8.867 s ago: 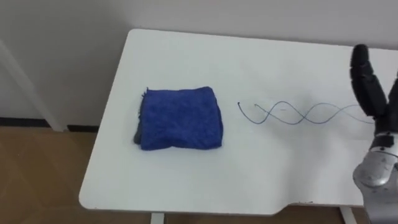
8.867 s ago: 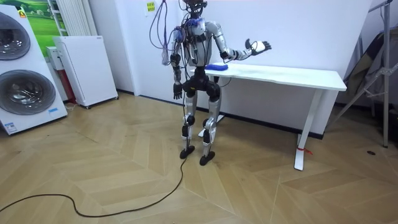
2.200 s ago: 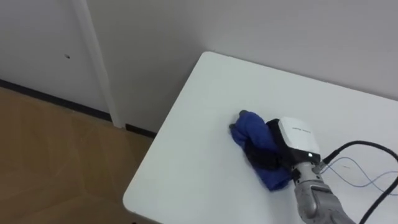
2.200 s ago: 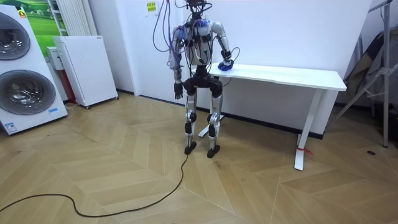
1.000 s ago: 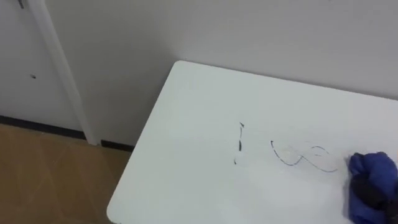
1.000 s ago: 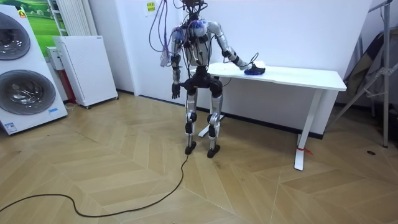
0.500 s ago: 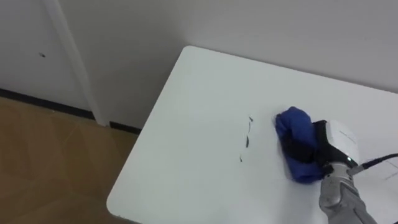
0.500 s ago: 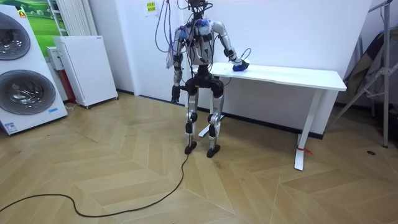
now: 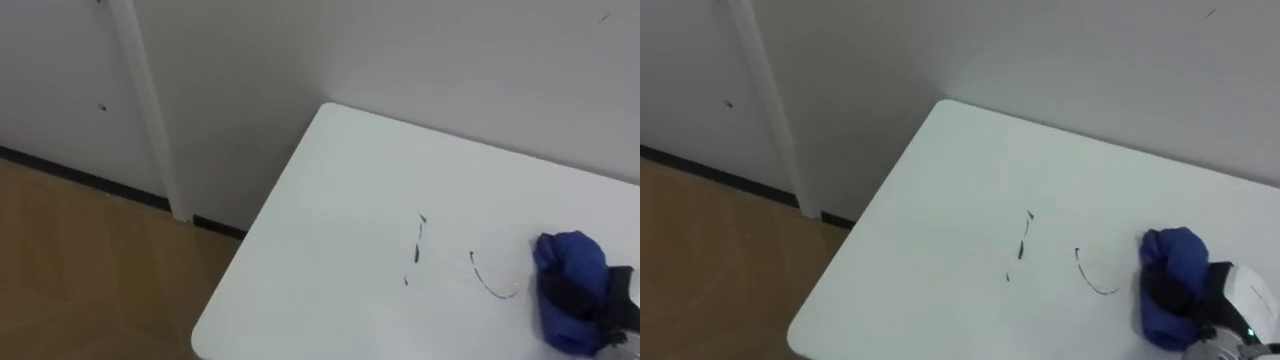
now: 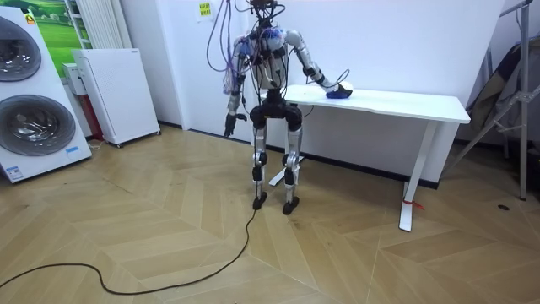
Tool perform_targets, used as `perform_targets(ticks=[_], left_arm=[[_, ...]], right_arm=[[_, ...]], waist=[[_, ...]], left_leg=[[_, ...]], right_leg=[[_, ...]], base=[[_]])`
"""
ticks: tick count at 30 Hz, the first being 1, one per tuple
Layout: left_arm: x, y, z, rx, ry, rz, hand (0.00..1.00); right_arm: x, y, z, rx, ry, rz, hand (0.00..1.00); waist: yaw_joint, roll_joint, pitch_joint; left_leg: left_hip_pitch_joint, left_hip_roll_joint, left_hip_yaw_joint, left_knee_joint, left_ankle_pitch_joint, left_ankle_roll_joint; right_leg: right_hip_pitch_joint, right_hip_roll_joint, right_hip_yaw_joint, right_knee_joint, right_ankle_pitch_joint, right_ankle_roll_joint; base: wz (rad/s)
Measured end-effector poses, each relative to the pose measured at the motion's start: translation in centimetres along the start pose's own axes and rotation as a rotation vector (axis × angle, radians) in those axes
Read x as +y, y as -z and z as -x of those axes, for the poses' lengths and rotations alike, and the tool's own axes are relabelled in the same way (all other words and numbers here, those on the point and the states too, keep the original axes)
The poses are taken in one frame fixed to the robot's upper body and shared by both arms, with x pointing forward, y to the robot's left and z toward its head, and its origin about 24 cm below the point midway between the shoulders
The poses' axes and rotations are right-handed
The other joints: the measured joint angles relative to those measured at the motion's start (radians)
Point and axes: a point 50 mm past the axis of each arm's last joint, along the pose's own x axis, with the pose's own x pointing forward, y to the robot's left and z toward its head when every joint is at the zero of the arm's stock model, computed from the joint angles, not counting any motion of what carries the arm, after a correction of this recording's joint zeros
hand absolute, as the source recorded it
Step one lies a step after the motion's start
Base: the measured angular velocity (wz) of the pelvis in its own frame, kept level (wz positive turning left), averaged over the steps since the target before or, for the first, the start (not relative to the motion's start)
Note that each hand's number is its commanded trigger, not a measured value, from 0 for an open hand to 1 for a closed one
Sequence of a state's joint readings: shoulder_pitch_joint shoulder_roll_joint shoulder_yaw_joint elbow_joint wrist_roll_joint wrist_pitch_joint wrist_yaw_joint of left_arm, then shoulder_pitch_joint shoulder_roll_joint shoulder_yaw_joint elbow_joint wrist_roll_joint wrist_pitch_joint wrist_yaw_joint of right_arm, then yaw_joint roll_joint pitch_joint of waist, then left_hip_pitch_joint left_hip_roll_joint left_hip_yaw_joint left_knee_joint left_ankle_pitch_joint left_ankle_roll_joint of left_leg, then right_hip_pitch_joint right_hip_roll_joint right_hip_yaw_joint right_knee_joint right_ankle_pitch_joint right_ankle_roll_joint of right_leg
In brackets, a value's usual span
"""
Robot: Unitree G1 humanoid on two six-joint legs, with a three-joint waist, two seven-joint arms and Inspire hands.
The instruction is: Wipe table
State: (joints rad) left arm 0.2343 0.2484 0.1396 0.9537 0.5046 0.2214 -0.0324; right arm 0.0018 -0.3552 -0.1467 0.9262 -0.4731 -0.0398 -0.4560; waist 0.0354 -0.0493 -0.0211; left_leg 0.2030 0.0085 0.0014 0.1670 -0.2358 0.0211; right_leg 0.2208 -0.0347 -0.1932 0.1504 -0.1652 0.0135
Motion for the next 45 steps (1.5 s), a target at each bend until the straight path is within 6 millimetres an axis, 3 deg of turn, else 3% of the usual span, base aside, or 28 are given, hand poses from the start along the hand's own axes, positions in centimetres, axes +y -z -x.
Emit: perform_targets(ticks=[3,5,6,9,12,15,18,21,25,26,28,30,32,36,39,41,45], left_arm=[[-0.5,-0.6,0.0,-0.014,0.015,-0.030,0.00],[-1.5,-1.4,0.0,-0.024,0.031,-0.051,0.00],[-1.9,-1.6,0.0,-0.024,0.034,-0.057,0.00],[-3.0,-2.6,0.1,-0.034,0.060,-0.055,0.00],[-3.5,-4.1,0.3,-0.070,0.068,-0.082,0.00],[-3.4,-5.1,0.5,-0.108,0.057,-0.074,0.00],[-3.7,-3.7,0.6,-0.078,0.067,-0.087,0.00],[-3.7,-2.5,0.5,-0.049,0.067,-0.093,0.00],[-2.1,-1.0,0.3,-0.013,0.020,-0.041,0.00],[-1.2,-0.3,0.2,0.005,-0.004,-0.041,0.00],[-0.2,0.7,0.2,0.029,-0.032,-0.048,0.00],[0.4,0.9,0.2,0.035,-0.045,-0.043,0.00],[0.2,0.5,0.2,0.014,-0.041,-0.043,0.00],[-0.3,-0.7,0.1,-0.022,-0.027,-0.059,0.00],[-1.6,-2.0,0.0,-0.045,0.006,-0.086,0.00],[-2.5,-3.1,0.1,-0.064,0.030,-0.106,0.00],[-3.2,-4.2,0.2,-0.079,0.042,-0.098,0.00]], right_arm=[[0.4,-1.2,-0.2,-0.010,-0.006,0.008,1.00],[1.0,-3.1,-0.2,-0.034,-0.012,0.010,1.00],[1.1,-4.0,-0.2,-0.052,-0.017,0.022,1.00],[3.4,-8.7,1.7,-0.214,-0.099,0.041,1.00],[5.9,-15.3,5.7,-0.512,-0.246,0.066,1.00],[6.4,-17.2,6.5,-0.617,-0.286,0.108,1.00],[6.0,-16.4,5.5,-0.607,-0.258,0.115,1.00],[5.4,-13.9,4.5,-0.572,-0.208,0.106,1.00],[2.4,-7.0,2.6,-0.369,-0.049,0.047,1.00],[1.6,-4.6,2.1,-0.284,-0.006,0.037,1.00],[0.6,-1.9,1.6,-0.187,0.022,0.050,1.00],[0.1,0.0,1.4,-0.106,0.031,0.046,1.00],[0.1,0.5,1.3,-0.080,0.030,0.040,1.00],[0.7,-0.5,1.1,-0.077,0.011,0.038,1.00],[1.7,-3.0,0.9,-0.093,-0.004,0.028,1.00],[2.8,-5.8,1.3,-0.148,-0.037,0.039,1.00],[4.7,-11.3,3.7,-0.354,-0.151,0.041,1.00]], waist=[[0.010,0.004,0.0006],[0.056,0.012,0.0020],[0.063,0.015,0.0027],[0.107,0.021,0.0068],[0.119,0.020,0.0104],[0.152,0.027,0.0211],[0.128,0.027,0.0218],[0.097,0.019,0.0199],[0.073,0.008,0.0159],[0.070,0.003,0.0132],[0.064,-0.003,0.0063],[0.039,-0.005,0.0042],[0.031,-0.003,0.0033],[0.040,0.004,0.0022],[0.057,0.010,0.0026],[0.090,0.014,0.0039],[0.104,0.013,0.0086]], left_leg=[[0.009,0.003,0.012,-0.001,0.000,0.000],[0.012,0.007,0.022,-0.007,-0.003,-0.004],[0.010,0.007,0.020,-0.007,-0.003,-0.005],[0.004,0.021,0.012,-0.006,-0.009,-0.014],[-0.035,0.033,0.002,0.001,-0.003,-0.031],[-0.048,0.029,-0.022,0.001,0.004,-0.034],[-0.051,0.016,-0.051,0.008,0.008,-0.029],[-0.051,0.003,-0.060,0.009,0.012,-0.023],[-0.052,-0.020,-0.024,0.004,0.023,-0.004],[-0.046,-0.021,-0.012,0.001,0.024,-0.001],[-0.039,-0.023,0.004,0.002,0.023,0.001],[-0.030,-0.021,0.024,0.001,0.016,0.011],[-0.015,-0.020,0.027,-0.001,0.012,0.015],[0.000,-0.018,0.039,-0.003,0.005,0.014],[0.005,-0.011,0.047,-0.004,0.004,0.013],[-0.001,-0.003,0.050,-0.004,0.000,0.006],[-0.026,0.017,0.040,0.002,-0.005,-0.007]], right_leg=[[0.003,0.002,0.002,-0.001,0.000,0.000],[-0.009,0.010,0.017,0.000,0.000,0.000],[-0.016,0.013,0.016,0.000,0.000,0.000],[-0.048,0.035,0.015,0.005,0.014,-0.023],[-0.083,0.040,-0.002,0.004,0.021,-0.038],[-0.085,0.041,-0.013,0.000,0.016,-0.042],[-0.075,0.029,-0.037,-0.001,-0.001,-0.034],[-0.056,0.018,-0.048,-0.018,-0.007,-0.025],[-0.036,-0.014,-0.052,-0.017,-0.024,0.001],[-0.028,-0.021,-0.044,-0.016,-0.027,0.006],[-0.021,-0.024,-0.025,-0.011,-0.027,0.008],[-0.008,-0.024,-0.019,-0.009,-0.025,0.011],[0.004,-0.024,-0.007,-0.006,-0.025,0.012],[0.007,-0.020,0.005,0.001,-0.023,0.014],[-0.002,-0.008,0.034,0.002,-0.015,0.009],[-0.031,0.014,0.066,0.008,0.000,-0.006],[-0.067,0.039,0.039,0.004,0.018,-0.028]], base=[[-0.21],[-0.70],[-0.80],[-0.64],[0.00],[0.25],[0.46],[0.49],[0.45],[0.19],[0.07],[0.05],[-0.11],[-0.27],[-0.41],[-0.71],[-0.44]])
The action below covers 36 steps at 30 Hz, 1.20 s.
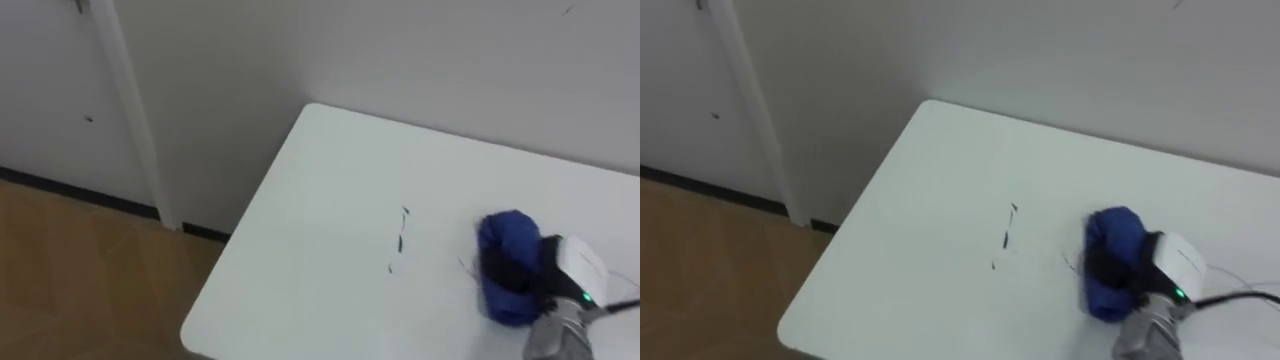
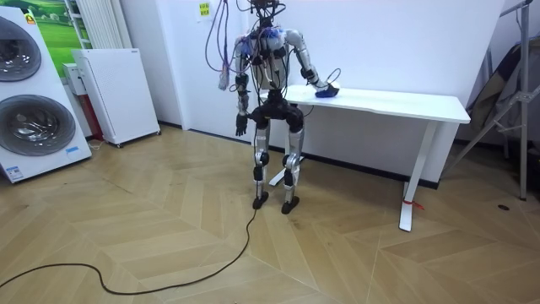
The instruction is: Wipe table
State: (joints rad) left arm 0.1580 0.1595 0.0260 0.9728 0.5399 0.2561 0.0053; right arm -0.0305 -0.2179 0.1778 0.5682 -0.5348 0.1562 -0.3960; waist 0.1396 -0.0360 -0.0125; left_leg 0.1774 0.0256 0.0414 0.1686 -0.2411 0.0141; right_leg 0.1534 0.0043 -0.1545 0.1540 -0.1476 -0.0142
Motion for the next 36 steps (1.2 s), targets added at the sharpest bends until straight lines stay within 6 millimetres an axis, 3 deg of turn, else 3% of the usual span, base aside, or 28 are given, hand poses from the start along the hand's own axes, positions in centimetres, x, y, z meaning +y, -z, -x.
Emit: perform_targets(ticks=[1,3,6,9,11,14,18,22,27,32,36], left_arm=[[-0.1,-0.7,0.0,-0.021,-0.001,0.005,0.00],[-0.4,-1.5,0.1,-0.047,0.003,-0.002,0.00],[-0.7,-0.8,0.2,-0.035,0.007,-0.003,0.00],[-0.8,1.6,0.3,0.025,0.010,-0.005,0.00],[-0.3,3.1,0.4,0.066,-0.008,0.012,0.00],[0.6,4.2,0.4,0.101,-0.030,0.048,0.00],[1.5,4.5,0.4,0.106,-0.054,0.042,0.00],[1.4,2.9,0.2,0.058,-0.048,0.017,0.00],[0.5,0.6,0.1,0.006,-0.033,0.019,0.00],[-0.1,-0.9,0.1,-0.028,-0.025,-0.005,0.00],[-0.7,-0.5,0.2,-0.021,-0.017,-0.002,0.00]], right_arm=[[0.3,-1.7,0.2,-0.071,-0.024,0.011,1.00],[0.6,-3.6,0.1,-0.162,-0.047,0.035,1.00],[0.4,-3.4,-0.2,-0.179,-0.039,0.058,1.00],[0.3,-1.5,0.0,-0.177,-0.026,0.067,1.00],[-0.5,1.6,0.4,-0.078,0.037,0.044,1.00],[-2.1,6.4,0.9,0.095,0.131,0.032,1.00],[-2.7,8.9,1.3,0.204,0.154,0.024,1.00],[-2.3,8.3,1.0,0.212,0.143,0.013,1.00],[-1.0,4.2,-0.2,0.154,0.115,0.004,1.00],[0.6,-0.7,0.2,-0.020,0.020,0.001,1.00],[0.4,-0.3,0.4,-0.028,0.025,-0.006,1.00]], waist=[[0.002,0.003,0.0016],[0.000,0.014,0.0125],[-0.002,0.015,0.0133],[-0.026,0.009,0.0117],[-0.037,0.001,0.0071],[-0.059,0.001,0.0031],[-0.059,-0.002,0.0003],[-0.046,-0.002,-0.0001],[-0.019,-0.001,0.0007],[-0.029,0.001,0.0018],[-0.041,0.004,0.0017]], left_leg=[[-0.011,0.002,-0.005,0.000,0.003,-0.004],[-0.020,0.003,-0.019,-0.001,0.007,-0.010],[-0.027,-0.002,-0.038,0.000,0.007,-0.010],[-0.021,-0.007,-0.056,0.004,0.008,-0.008],[-0.014,-0.019,-0.059,0.001,0.011,-0.001],[0.003,-0.026,-0.059,-0.002,0.014,0.010],[0.019,-0.032,-0.058,-0.002,0.009,0.020],[0.025,-0.033,-0.041,-0.004,0.008,0.023],[0.022,-0.023,-0.017,-0.006,0.003,0.014],[0.008,-0.001,-0.020,-0.001,-0.004,-0.001],[-0.001,0.000,-0.027,-0.002,-0.003,-0.003]], right_leg=[[-0.009,0.003,-0.004,0.000,0.000,-0.001],[-0.012,0.004,-0.014,-0.002,0.000,-0.002],[-0.011,-0.001,-0.031,-0.004,-0.006,-0.002],[0.006,-0.007,-0.043,-0.014,-0.010,0.003],[0.026,-0.021,-0.053,-0.020,-0.018,0.016],[0.055,-0.041,-0.067,-0.019,-0.025,0.028],[0.075,-0.046,-0.062,-0.017,-0.025,0.028],[0.072,-0.046,-0.032,-0.016,-0.024,0.030],[0.045,-0.024,0.003,-0.007,-0.019,0.024],[0.015,0.002,-0.017,-0.003,-0.008,0.006],[0.006,0.003,-0.017,-0.003,-0.009,0.004]], base=[[0.14],[0.23],[0.23],[0.28],[0.47],[0.51],[0.00],[-0.18],[-0.45],[-0.26],[0.06]])
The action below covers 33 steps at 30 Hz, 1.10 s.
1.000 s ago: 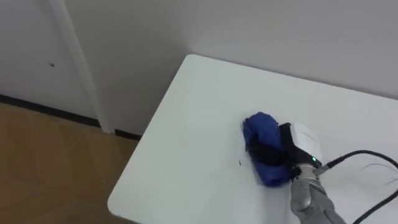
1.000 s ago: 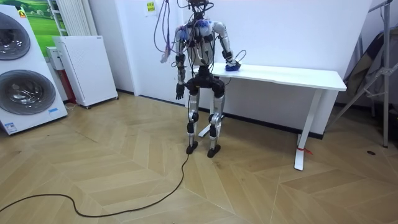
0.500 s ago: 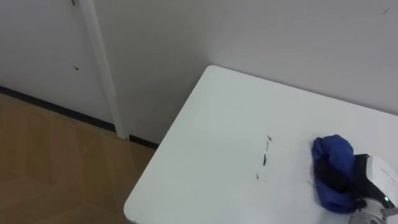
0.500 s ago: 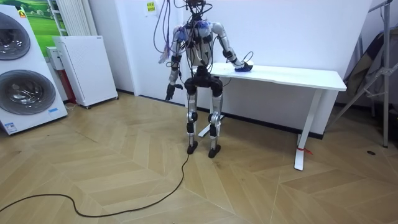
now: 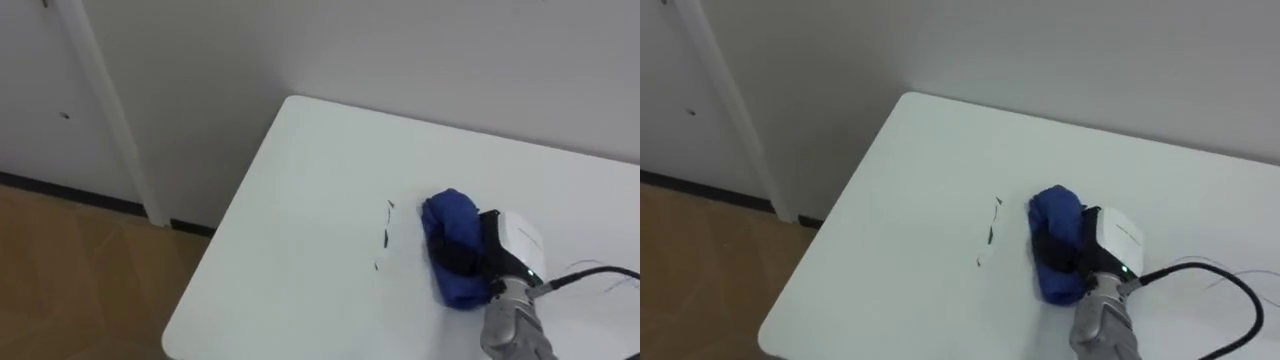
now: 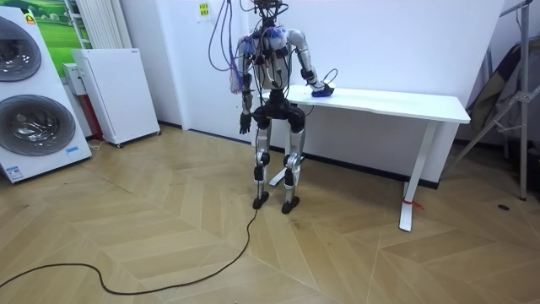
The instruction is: Wipe table
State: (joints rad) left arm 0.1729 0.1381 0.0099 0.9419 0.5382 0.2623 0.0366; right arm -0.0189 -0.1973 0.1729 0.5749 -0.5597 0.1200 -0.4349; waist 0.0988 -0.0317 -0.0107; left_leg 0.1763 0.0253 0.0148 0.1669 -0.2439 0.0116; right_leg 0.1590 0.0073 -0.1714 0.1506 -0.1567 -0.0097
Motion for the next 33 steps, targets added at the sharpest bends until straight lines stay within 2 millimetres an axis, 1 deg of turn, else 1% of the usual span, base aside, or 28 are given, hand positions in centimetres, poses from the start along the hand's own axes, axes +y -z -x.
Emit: perform_targets(ticks=[1,3,4,5,6,9,12,15,18,19,20,21,23,24,26,28,29,30,32,33], left_arm=[[-0.2,0.5,0.1,0.013,0.003,-0.001,0.00],[-0.2,1.3,0.1,0.032,0.003,-0.003,0.00],[-0.1,1.8,0.1,0.046,-0.002,0.000,0.00],[0.1,2.3,0.2,0.056,-0.007,-0.008,0.00],[0.3,2.6,0.2,0.065,-0.010,-0.005,0.00],[1.1,3.8,0.2,0.102,-0.032,0.032,0.00],[1.5,3.9,0.2,0.104,-0.044,0.037,0.00],[1.4,3.5,0.1,0.092,-0.045,0.030,0.00],[1.0,3.1,0.1,0.078,-0.037,0.024,0.00],[0.8,2.5,0.1,0.064,-0.031,0.026,0.00],[0.5,1.9,0.0,0.047,-0.024,0.022,0.00],[0.4,1.5,0.0,0.039,-0.023,0.023,0.00],[0.1,0.1,0.0,0.002,-0.014,0.020,0.00],[0.0,-0.2,0.0,-0.005,-0.013,0.018,0.00],[-0.1,-0.8,-0.1,-0.020,-0.010,0.015,0.00],[-0.2,-1.2,0.0,-0.034,-0.009,0.008,0.00],[-0.3,-1.3,0.0,-0.039,-0.006,-0.002,0.00],[-0.4,-1.2,0.0,-0.037,-0.004,-0.006,0.00],[-0.5,-0.4,0.1,-0.019,0.000,-0.012,0.00],[-0.5,-0.2,0.1,-0.012,-0.001,-0.013,0.00]], right_arm=[[0.0,0.6,0.1,-0.002,0.003,0.008,1.00],[-0.2,1.3,0.3,-0.011,0.020,0.007,1.00],[-0.2,2.2,0.7,0.003,0.041,-0.001,1.00],[-0.4,3.3,1.1,0.023,0.068,-0.002,1.00],[-0.7,4.5,1.5,0.049,0.097,-0.001,1.00],[-1.3,6.4,2.2,0.115,0.154,-0.003,1.00],[-1.5,7.1,2.3,0.146,0.168,-0.013,1.00],[-1.5,7.1,2.2,0.152,0.167,-0.016,1.00],[-1.1,6.1,1.6,0.139,0.144,-0.013,1.00],[-0.8,5.5,1.3,0.138,0.133,-0.018,1.00],[-0.7,4.4,0.7,0.126,0.126,-0.030,1.00],[-0.7,4.0,0.5,0.120,0.120,-0.031,1.00],[-0.6,2.3,-0.1,0.091,0.086,-0.018,1.00],[-0.6,1.9,-0.2,0.081,0.077,-0.016,1.00],[-0.2,0.4,-0.2,0.030,0.041,-0.009,1.00],[-0.3,0.0,-0.2,0.009,0.042,-0.004,1.00],[-0.5,0.0,-0.2,0.002,0.043,0.001,1.00],[-0.4,0.1,-0.2,0.002,0.040,0.007,1.00],[-0.5,0.8,0.0,-0.006,0.046,0.016,1.00],[-0.5,1.0,0.1,-0.011,0.052,0.018,1.00]], waist=[[-0.012,0.000,0.0000],[-0.019,0.001,-0.0003],[-0.026,0.000,-0.0002],[-0.031,0.000,-0.0004],[-0.034,0.001,-0.0006],[-0.034,0.002,-0.0023],[-0.035,0.000,-0.0032],[-0.035,0.001,-0.0034],[-0.027,0.001,-0.0036],[-0.017,0.002,-0.0035],[-0.009,0.002,-0.0032],[-0.007,0.003,-0.0033],[-0.004,0.008,-0.0021],[-0.002,0.009,-0.0011],[0.003,0.011,-0.0005],[0.002,0.012,0.0007],[-0.003,0.014,0.0037],[-0.006,0.015,0.0045],[-0.021,0.017,0.0050],[-0.021,0.016,0.0052]], left_leg=[[-0.001,-0.001,-0.004,0.001,0.000,0.000],[-0.002,-0.004,-0.012,0.000,0.000,0.000],[-0.002,-0.007,-0.023,0.001,0.000,0.002],[0.001,-0.009,-0.025,0.002,0.001,0.004],[0.004,-0.013,-0.025,0.001,0.002,0.006],[0.012,-0.018,-0.022,-0.001,0.004,0.009],[0.011,-0.019,-0.023,0.000,0.005,0.011],[0.010,-0.019,-0.025,0.004,0.003,0.014],[0.010,-0.016,-0.011,0.009,0.003,0.015],[0.011,-0.016,0.004,0.008,0.003,0.014],[0.009,-0.016,0.010,0.010,0.002,0.012],[0.007,-0.016,0.009,0.011,0.001,0.012],[-0.001,-0.010,0.009,0.014,-0.001,0.008],[-0.001,-0.008,0.011,0.014,-0.001,0.007],[-0.007,0.000,0.009,0.013,0.000,0.001],[-0.017,0.002,0.008,0.012,0.001,-0.001],[-0.018,0.003,0.009,0.011,0.001,-0.002],[-0.018,0.003,0.009,0.010,0.001,-0.002],[-0.016,0.003,0.009,0.007,0.000,-0.003],[-0.016,0.002,0.007,0.006,0.000,-0.003]], right_leg=[[0.001,-0.002,-0.007,0.000,0.000,0.000],[0.005,-0.005,-0.010,-0.001,0.000,0.000],[0.016,-0.009,-0.023,-0.008,0.000,0.000],[0.027,-0.014,-0.027,-0.015,0.000,0.001],[0.034,-0.021,-0.026,-0.016,-0.005,0.008],[0.048,-0.027,-0.027,-0.017,-0.007,0.012],[0.050,-0.032,-0.032,-0.015,-0.007,0.012],[0.054,-0.034,-0.037,-0.015,-0.007,0.012],[0.053,-0.034,-0.033,-0.014,-0.007,0.013],[0.047,-0.031,-0.026,-0.014,-0.007,0.013],[0.041,-0.028,-0.023,-0.013,-0.007,0.013],[0.036,-0.026,-0.020,-0.010,-0.007,0.013],[0.014,-0.016,-0.001,0.003,-0.004,0.008],[0.012,-0.013,0.004,0.003,-0.003,0.006],[-0.004,-0.001,0.014,0.005,0.002,-0.002],[-0.017,0.004,0.019,0.004,0.005,-0.006],[-0.018,0.006,0.022,0.003,0.005,-0.007],[-0.018,0.007,0.023,0.002,0.005,-0.008],[-0.018,0.007,0.022,0.000,0.005,-0.008],[-0.017,0.006,0.022,0.000,0.005,-0.008]], base=[[0.16],[0.22],[0.39],[0.59],[0.50],[0.23],[0.08],[0.00],[-0.20],[-0.39],[-0.42],[-0.37],[-0.31],[-0.28],[-0.29],[-0.13],[-0.04],[0.00],[0.00],[0.06]])
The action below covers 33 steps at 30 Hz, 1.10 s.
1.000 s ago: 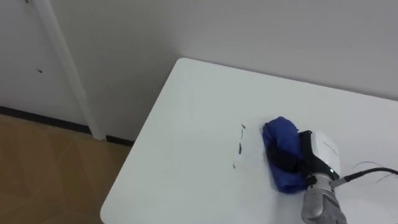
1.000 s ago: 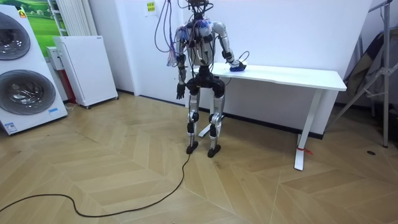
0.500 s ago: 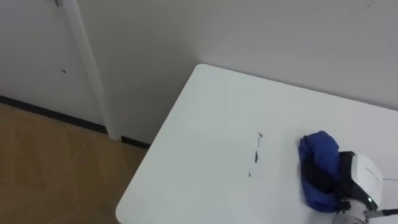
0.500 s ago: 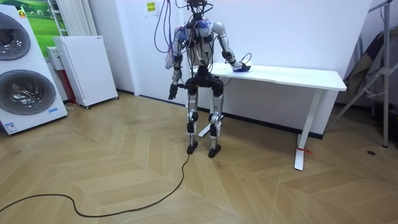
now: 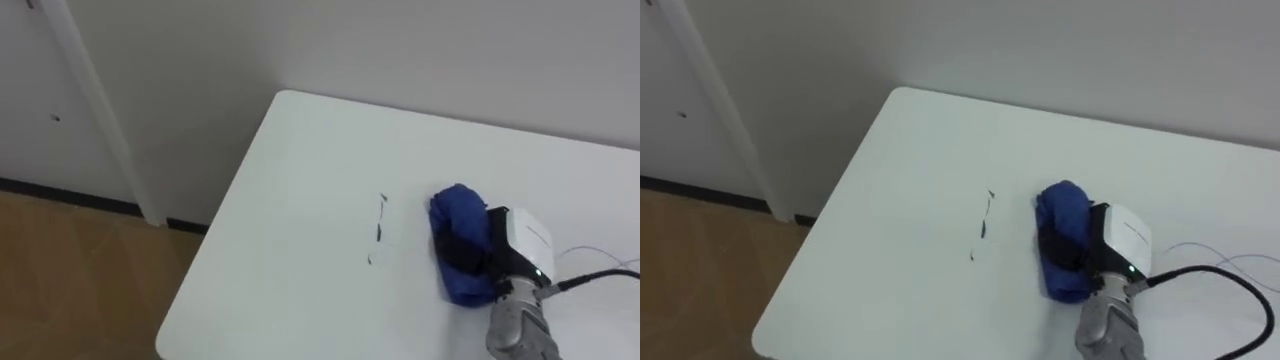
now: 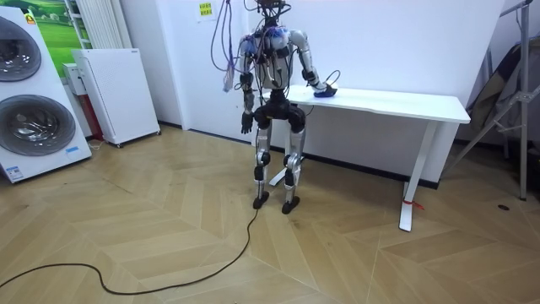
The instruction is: Wipe table
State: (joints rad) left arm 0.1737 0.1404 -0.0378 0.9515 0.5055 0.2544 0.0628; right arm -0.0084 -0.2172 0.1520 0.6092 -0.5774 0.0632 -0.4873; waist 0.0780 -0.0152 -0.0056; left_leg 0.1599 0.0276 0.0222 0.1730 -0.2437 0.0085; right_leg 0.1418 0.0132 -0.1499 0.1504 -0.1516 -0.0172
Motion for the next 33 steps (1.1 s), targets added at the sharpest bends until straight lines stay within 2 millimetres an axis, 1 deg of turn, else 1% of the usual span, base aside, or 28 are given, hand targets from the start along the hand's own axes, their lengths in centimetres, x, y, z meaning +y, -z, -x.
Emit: perform_targets(ticks=[1,2,3,5,6,7,9,11,13,15,16,17,18,19,20,21,22,23,24,25,26,28,30,31,32,33], left_arm=[[0.1,0.7,0.0,0.015,-0.005,-0.009,0.00],[0.2,1.4,0.0,0.034,-0.011,-0.007,0.00],[0.3,1.7,0.1,0.043,-0.013,0.000,0.00],[0.8,3.2,0.1,0.082,-0.027,0.034,0.00],[1.0,4.0,0.2,0.104,-0.035,0.025,0.00],[1.2,4.4,0.3,0.115,-0.039,0.018,0.00],[1.6,4.9,0.3,0.139,-0.048,0.028,0.00],[1.7,4.7,0.3,0.130,-0.043,0.039,0.00],[1.8,4.4,0.2,0.120,-0.043,0.036,0.00],[1.9,3.6,0.1,0.088,-0.044,0.028,0.00],[1.8,2.9,0.0,0.066,-0.041,0.015,0.00],[1.7,2.0,-0.1,0.044,-0.037,0.018,0.00],[1.7,1.6,-0.1,0.034,-0.036,0.022,0.00],[1.5,0.8,-0.2,0.013,-0.029,0.023,0.00],[1.5,-0.1,-0.2,-0.011,-0.026,0.027,0.00],[1.5,-0.8,-0.2,-0.028,-0.025,0.033,0.00],[1.4,-1.1,-0.2,-0.036,-0.025,0.038,0.00],[1.1,-1.7,-0.2,-0.049,-0.019,0.046,0.00],[1.0,-2.0,-0.2,-0.056,-0.015,0.051,0.00],[0.7,-2.8,-0.1,-0.077,-0.009,0.061,0.00],[0.4,-3.3,0.1,-0.100,-0.002,0.056,0.00],[0.1,-3.4,0.1,-0.105,0.009,0.069,0.00],[0.1,-2.3,0.1,-0.082,0.010,0.073,0.00],[0.3,-1.4,0.0,-0.064,0.004,0.062,0.00],[0.7,-0.5,0.0,-0.043,-0.011,0.060,0.00],[0.9,0.1,0.0,-0.029,-0.019,0.060,0.00]], right_arm=[[-0.1,0.6,0.2,-0.005,0.011,-0.002,1.00],[-0.2,1.5,0.5,0.002,0.036,-0.002,1.00],[-0.3,2.1,0.8,0.011,0.050,-0.004,1.00],[-1.2,4.6,1.8,0.081,0.110,-0.009,1.00],[-1.5,5.9,2.3,0.120,0.129,-0.004,1.00],[-1.7,6.4,2.5,0.139,0.137,-0.002,1.00],[-2.1,7.9,2.9,0.198,0.159,0.001,1.00],[-2.2,8.2,2.9,0.212,0.159,0.002,1.00],[-1.8,7.9,2.6,0.222,0.142,-0.020,1.00],[-1.5,7.1,2.1,0.216,0.119,-0.025,1.00],[-1.4,6.2,1.4,0.203,0.111,-0.028,1.00],[-1.0,4.9,0.9,0.186,0.099,-0.040,1.00],[-0.9,4.3,0.6,0.179,0.090,-0.039,1.00],[-0.6,3.0,0.1,0.151,0.064,-0.032,1.00],[-0.2,1.6,-0.1,0.118,0.033,-0.032,1.00],[0.4,-0.1,-0.1,0.069,-0.012,-0.041,1.00],[0.7,-1.0,0.0,0.038,-0.036,-0.044,1.00],[1.0,-2.6,0.2,-0.025,-0.072,-0.040,1.00],[1.1,-3.3,0.2,-0.049,-0.080,-0.041,1.00],[1.4,-4.3,0.4,-0.094,-0.096,-0.027,1.00],[1.4,-4.8,0.3,-0.117,-0.096,-0.018,1.00],[1.3,-4.7,0.0,-0.124,-0.093,-0.008,1.00],[1.4,-4.1,0.2,-0.139,-0.093,-0.004,1.00],[1.5,-3.5,0.2,-0.141,-0.082,-0.008,1.00],[1.2,-2.4,0.3,-0.117,-0.061,-0.020,1.00],[1.0,-1.5,0.4,-0.095,-0.045,-0.023,1.00]], waist=[[-0.002,0.000,-0.0001],[-0.005,-0.001,0.0003],[-0.005,-0.002,-0.0002],[-0.005,-0.005,-0.0022],[-0.005,-0.006,-0.0053],[-0.006,-0.008,-0.0053],[-0.016,-0.015,-0.0087],[-0.014,-0.013,-0.0098],[-0.015,-0.014,-0.0099],[-0.011,-0.014,-0.0099],[0.002,-0.013,-0.0095],[0.014,-0.013,-0.0091],[0.017,-0.012,-0.0090],[0.025,-0.011,-0.0081],[0.042,-0.010,-0.0075],[0.052,-0.010,-0.0072],[0.054,-0.010,-0.0072],[0.054,-0.009,-0.0066],[0.053,-0.009,-0.0064],[0.051,-0.009,-0.0032],[0.041,-0.007,0.0023],[0.037,-0.003,0.0062],[0.021,-0.005,0.0078],[0.006,-0.010,0.0071],[-0.005,-0.014,0.0046],[-0.009,-0.017,0.0039]], left_leg=[[0.003,-0.002,-0.002,-0.002,0.000,0.000],[0.005,-0.008,-0.010,-0.002,-0.001,0.002],[0.006,-0.011,-0.013,-0.002,0.000,0.004],[0.010,-0.023,-0.014,-0.006,0.003,0.013],[0.018,-0.025,-0.014,-0.005,0.003,0.017],[0.023,-0.024,-0.014,-0.006,0.004,0.018],[0.025,-0.025,-0.003,-0.005,0.004,0.024],[0.032,-0.026,0.007,-0.005,0.004,0.026],[0.045,-0.027,0.009,-0.006,0.003,0.029],[0.050,-0.025,0.024,-0.008,0.001,0.030],[0.054,-0.023,0.043,-0.011,0.001,0.030],[0.054,-0.020,0.054,-0.011,0.000,0.028],[0.052,-0.019,0.054,-0.013,-0.001,0.028],[0.050,-0.019,0.054,-0.017,-0.003,0.025],[0.047,-0.014,0.052,-0.019,-0.004,0.023],[0.044,-0.007,0.051,-0.018,-0.006,0.019],[0.041,-0.004,0.048,-0.018,-0.007,0.017],[0.034,-0.001,0.042,-0.017,-0.007,0.015],[0.029,0.001,0.041,-0.017,-0.007,0.014],[0.020,0.001,0.032,-0.017,-0.004,0.010],[0.015,0.001,0.026,-0.015,-0.003,0.008],[0.012,0.001,0.022,-0.014,-0.003,0.008],[0.008,0.000,0.012,-0.012,-0.003,0.008],[0.008,-0.001,0.001,-0.009,-0.003,0.008],[0.008,-0.004,-0.008,-0.006,-0.004,0.009],[0.008,-0.007,-0.011,-0.005,-0.004,0.010]], right_leg=[[0.004,-0.003,-0.001,-0.003,0.000,0.000],[0.017,-0.010,-0.012,-0.013,-0.002,0.004],[0.020,-0.013,-0.017,-0.016,-0.005,0.008],[0.032,-0.029,-0.016,-0.016,-0.013,0.021],[0.040,-0.034,-0.013,-0.015,-0.014,0.023],[0.048,-0.035,-0.014,-0.015,-0.014,0.023],[0.056,-0.044,-0.015,-0.010,-0.015,0.025],[0.058,-0.047,-0.013,-0.010,-0.011,0.031],[0.068,-0.047,-0.013,-0.011,-0.010,0.033],[0.067,-0.045,-0.008,-0.010,-0.010,0.034],[0.062,-0.042,0.017,-0.011,-0.010,0.034],[0.056,-0.037,0.033,-0.010,-0.009,0.035],[0.048,-0.035,0.040,-0.008,-0.009,0.035],[0.034,-0.027,0.042,-0.003,-0.004,0.030],[0.017,-0.016,0.044,0.004,0.002,0.021],[0.007,-0.006,0.041,0.002,0.010,0.013],[0.002,-0.002,0.041,0.003,0.013,0.010],[-0.008,0.004,0.041,0.002,0.016,0.004],[-0.013,0.006,0.041,0.002,0.017,0.003],[-0.019,0.007,0.037,0.002,0.017,0.002],[-0.021,0.007,0.030,0.002,0.017,0.002],[-0.021,0.007,0.024,0.000,0.017,0.002],[-0.020,0.006,0.019,-0.001,0.017,0.002],[-0.013,0.004,0.009,-0.003,0.017,0.002],[-0.003,0.000,0.008,-0.012,0.017,0.003],[0.003,-0.003,0.010,-0.018,0.016,0.004]], base=[[0.18],[0.25],[0.38],[0.47],[0.39],[0.33],[0.25],[-0.05],[-0.18],[-0.27],[-0.57],[-0.64],[-0.68],[-0.71],[-0.82],[-0.66],[-0.46],[-0.22],[-0.05],[0.18],[0.22],[0.14],[0.15],[0.29],[0.37],[0.51]])
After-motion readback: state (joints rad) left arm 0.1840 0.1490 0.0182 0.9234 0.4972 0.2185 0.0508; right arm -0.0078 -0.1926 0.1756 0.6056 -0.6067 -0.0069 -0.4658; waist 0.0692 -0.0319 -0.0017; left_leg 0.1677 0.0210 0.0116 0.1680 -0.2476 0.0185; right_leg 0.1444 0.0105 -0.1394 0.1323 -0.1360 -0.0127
